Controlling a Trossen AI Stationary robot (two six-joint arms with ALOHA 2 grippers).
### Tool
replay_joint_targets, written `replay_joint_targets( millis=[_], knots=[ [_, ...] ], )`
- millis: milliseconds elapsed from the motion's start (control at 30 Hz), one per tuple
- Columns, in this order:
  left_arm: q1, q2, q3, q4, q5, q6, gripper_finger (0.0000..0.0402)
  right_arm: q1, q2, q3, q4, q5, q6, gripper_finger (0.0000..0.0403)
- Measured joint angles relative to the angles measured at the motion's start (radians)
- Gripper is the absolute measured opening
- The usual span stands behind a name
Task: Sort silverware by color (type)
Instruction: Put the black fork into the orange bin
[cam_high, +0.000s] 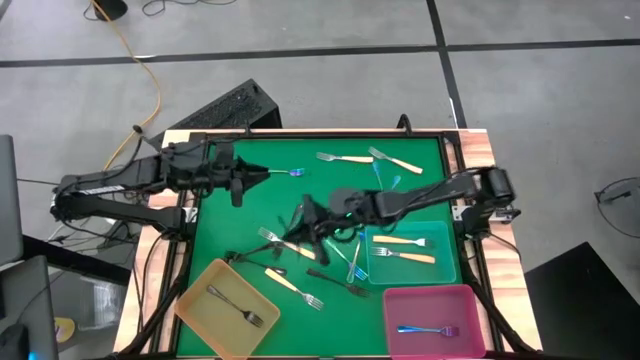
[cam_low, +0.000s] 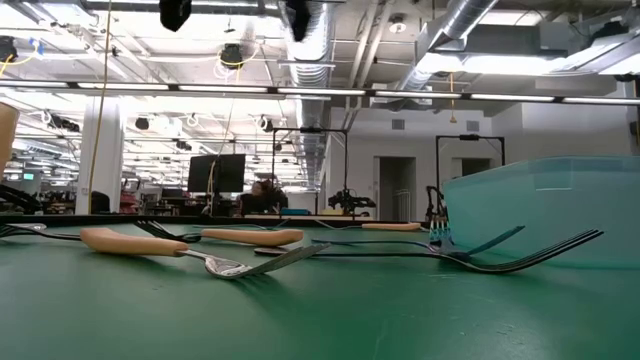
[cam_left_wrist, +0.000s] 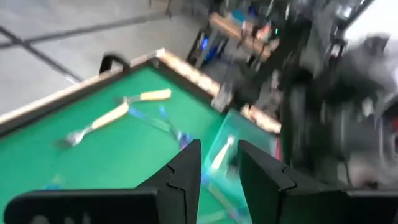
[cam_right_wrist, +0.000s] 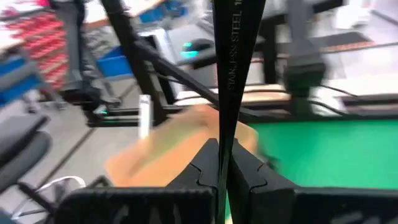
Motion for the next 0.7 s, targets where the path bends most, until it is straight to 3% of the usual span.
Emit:
replay_joint_targets(
  millis=[200,700],
  knots=[
    [0.000,-0.052,0.000,-0.037,-0.053,-0.055,0.0088,0.045,0.153,0.188,0.014,-0.092,0.013,0.0029],
    [-0.001,-0.131,-0.001,-0.112,-0.038,-0.058,0.0088,0.114,0.526,0.640,-0.011,-0.136,0.181,0.0029]
  ],
)
